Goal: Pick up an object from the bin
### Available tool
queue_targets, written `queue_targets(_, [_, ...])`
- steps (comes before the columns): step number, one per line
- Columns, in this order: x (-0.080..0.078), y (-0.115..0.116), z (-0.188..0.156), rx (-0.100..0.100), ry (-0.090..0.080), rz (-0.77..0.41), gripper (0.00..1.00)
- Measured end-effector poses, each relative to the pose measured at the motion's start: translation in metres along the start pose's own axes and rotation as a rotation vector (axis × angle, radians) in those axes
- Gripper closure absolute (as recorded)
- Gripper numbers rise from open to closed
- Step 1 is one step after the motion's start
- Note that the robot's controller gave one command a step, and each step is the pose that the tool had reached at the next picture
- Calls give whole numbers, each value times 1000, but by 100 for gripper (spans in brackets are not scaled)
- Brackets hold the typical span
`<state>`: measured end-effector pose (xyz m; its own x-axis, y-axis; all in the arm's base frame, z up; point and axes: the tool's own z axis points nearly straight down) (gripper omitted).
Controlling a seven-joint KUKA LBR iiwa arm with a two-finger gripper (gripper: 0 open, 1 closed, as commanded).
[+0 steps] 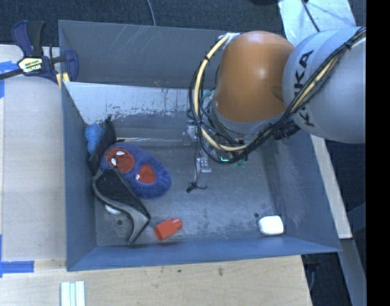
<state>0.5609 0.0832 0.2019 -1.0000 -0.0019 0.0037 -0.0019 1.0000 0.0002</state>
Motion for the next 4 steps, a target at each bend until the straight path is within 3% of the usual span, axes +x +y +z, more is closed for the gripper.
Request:
queue_targets(1, [25,-8,50,1,1,15,0])
queue_targets(2, [54,68,131,1,-6,-180,0])
queue_targets(3, [49,68,126,-3,-24,-174,100])
queue_targets(4, [15,40,126,-10,-11,-24,100])
